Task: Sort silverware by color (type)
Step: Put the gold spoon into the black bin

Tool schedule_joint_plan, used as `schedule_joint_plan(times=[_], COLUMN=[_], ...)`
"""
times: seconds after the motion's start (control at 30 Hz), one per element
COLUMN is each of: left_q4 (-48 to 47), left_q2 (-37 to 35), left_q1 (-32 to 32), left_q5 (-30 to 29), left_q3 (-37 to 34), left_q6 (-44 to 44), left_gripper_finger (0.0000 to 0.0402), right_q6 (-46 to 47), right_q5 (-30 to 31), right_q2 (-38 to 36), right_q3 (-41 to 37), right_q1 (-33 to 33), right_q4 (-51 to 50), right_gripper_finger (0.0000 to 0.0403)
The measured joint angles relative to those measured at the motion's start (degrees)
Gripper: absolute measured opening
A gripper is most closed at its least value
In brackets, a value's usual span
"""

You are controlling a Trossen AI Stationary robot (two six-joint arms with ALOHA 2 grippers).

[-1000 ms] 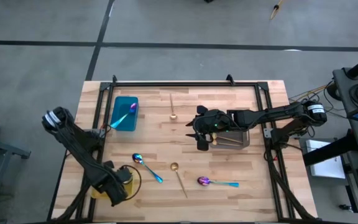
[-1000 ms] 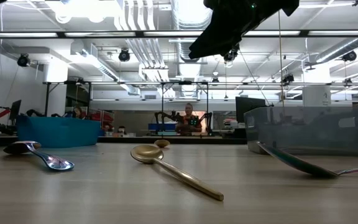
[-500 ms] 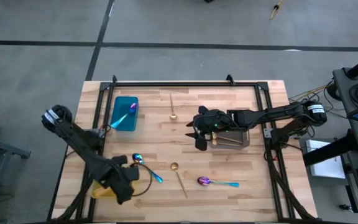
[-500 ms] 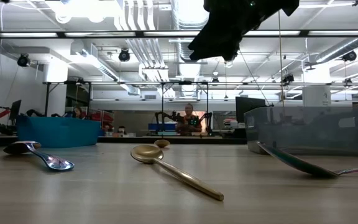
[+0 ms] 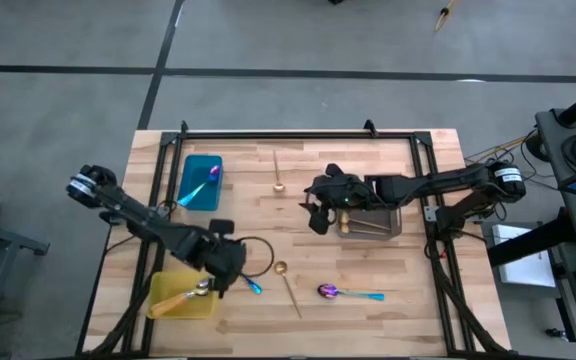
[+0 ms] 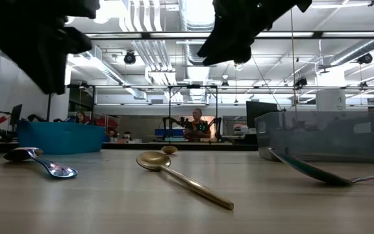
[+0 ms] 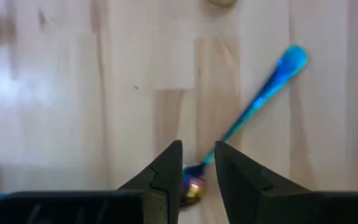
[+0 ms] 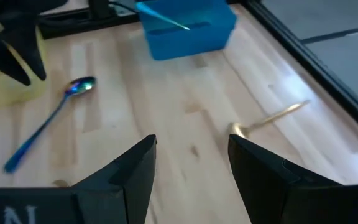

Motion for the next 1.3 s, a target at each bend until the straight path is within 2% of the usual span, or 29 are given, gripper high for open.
schedule_joint_plan(times=[0.23,0.4,0.67,0.83,1.03,1.3], left_q4=[3.18,5.15,14.94,21.16,28.48,30.18], left_q2=[-6.25,-13.09,-25.44,-30.98,-34.69,-35.97], left_q1=[5.55,9.29,18.05,23.44,27.82,29.29], left_q5=[-0.84,-4.93,-12.36,-17.41,-18.02,-18.04], left_q3=[-4.14,-7.56,-10.74,-11.25,-11.25,-11.25], left_q6=[9.38,14.38,25.64,32.40,36.70,37.20], left_gripper_finger=[0.0076,0.0076,0.0076,0.0076,0.0076,0.0076], right_q6=[2.19,2.14,-2.13,-9.16,-20.53,-39.10], right_q5=[3.73,3.77,3.46,3.02,1.87,1.16], right_q2=[0.00,0.00,2.77,8.79,18.46,28.96], right_q3=[2.57,4.08,8.45,15.22,25.34,34.80], right_q1=[-0.60,-2.33,-8.15,-11.16,-13.74,-15.21], right_q4=[-2.63,-3.60,-5.80,-12.24,-20.52,-21.78], right_gripper_finger=[0.0192,0.0192,0.0191,0.0191,0.0191,0.0191])
